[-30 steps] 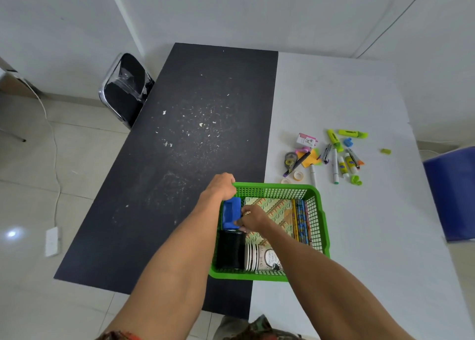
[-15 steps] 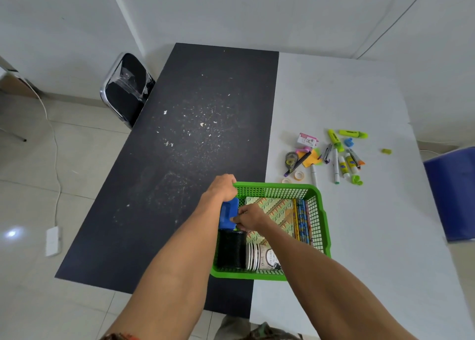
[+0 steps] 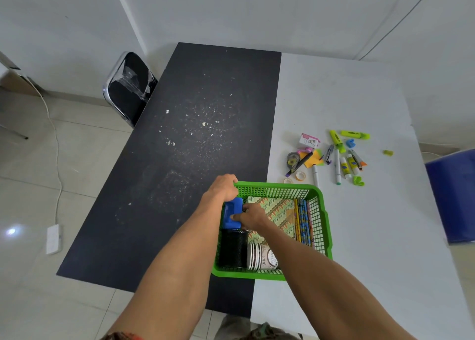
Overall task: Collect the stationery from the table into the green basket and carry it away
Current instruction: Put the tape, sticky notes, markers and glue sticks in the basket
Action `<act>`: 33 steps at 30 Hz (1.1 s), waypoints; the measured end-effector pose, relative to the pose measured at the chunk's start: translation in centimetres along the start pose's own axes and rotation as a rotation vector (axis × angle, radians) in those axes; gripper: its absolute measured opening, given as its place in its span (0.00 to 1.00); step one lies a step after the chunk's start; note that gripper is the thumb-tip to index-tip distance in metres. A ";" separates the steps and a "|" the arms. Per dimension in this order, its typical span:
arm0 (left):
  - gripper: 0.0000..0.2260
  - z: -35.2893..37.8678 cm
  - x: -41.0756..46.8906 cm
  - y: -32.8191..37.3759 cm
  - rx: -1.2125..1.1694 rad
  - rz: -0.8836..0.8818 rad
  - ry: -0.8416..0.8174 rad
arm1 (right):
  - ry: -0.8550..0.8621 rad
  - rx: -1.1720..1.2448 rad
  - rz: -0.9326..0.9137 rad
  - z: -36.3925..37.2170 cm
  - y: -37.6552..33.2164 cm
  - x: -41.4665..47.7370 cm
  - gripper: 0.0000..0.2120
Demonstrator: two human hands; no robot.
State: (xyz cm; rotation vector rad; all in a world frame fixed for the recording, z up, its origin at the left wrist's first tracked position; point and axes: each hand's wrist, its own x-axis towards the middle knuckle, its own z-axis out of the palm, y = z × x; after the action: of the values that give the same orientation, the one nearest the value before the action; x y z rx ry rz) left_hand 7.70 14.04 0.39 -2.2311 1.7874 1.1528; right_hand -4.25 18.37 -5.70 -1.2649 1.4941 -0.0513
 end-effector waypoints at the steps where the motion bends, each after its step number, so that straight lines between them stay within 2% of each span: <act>1: 0.21 0.0 0.0 0.0 0.000 -0.001 0.003 | -0.014 0.023 -0.001 -0.1 0.0 -0.1 0.05; 6: 0.20 0.1 0.1 0.0 0.009 0.001 0.007 | -0.041 0.067 0.011 -0.2 0.0 -0.2 0.04; 14: 0.21 0.0 0.2 0.0 0.005 0.004 -0.003 | 0.015 0.002 0.045 -0.3 0.6 0.0 0.16; 20: 0.21 -0.1 0.2 0.1 0.004 0.003 -0.004 | 0.072 -0.047 0.019 -0.6 0.9 0.0 0.10; 22: 0.21 -0.2 0.2 0.1 0.008 0.005 -0.002 | 0.069 -0.061 -0.022 -0.8 0.7 -0.1 0.07; 27: 0.19 -0.3 0.2 0.2 0.019 0.008 0.014 | 0.156 -0.263 -0.214 -2.0 -0.1 -0.3 0.09; 30: 0.18 -0.6 0.1 0.5 0.023 0.011 0.020 | 0.173 -0.507 -0.404 -2.6 -0.8 -0.4 0.14; 33: 0.18 -0.8 0.0 0.7 0.018 0.011 0.024 | 0.155 -0.705 -0.559 -2.8 -1.3 -0.5 0.13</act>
State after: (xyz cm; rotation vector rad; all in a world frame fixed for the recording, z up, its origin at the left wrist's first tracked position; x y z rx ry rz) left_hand 7.46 13.40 1.25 -2.2373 1.8136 1.1123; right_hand -5.52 16.59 -3.48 -2.2703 1.2776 0.0150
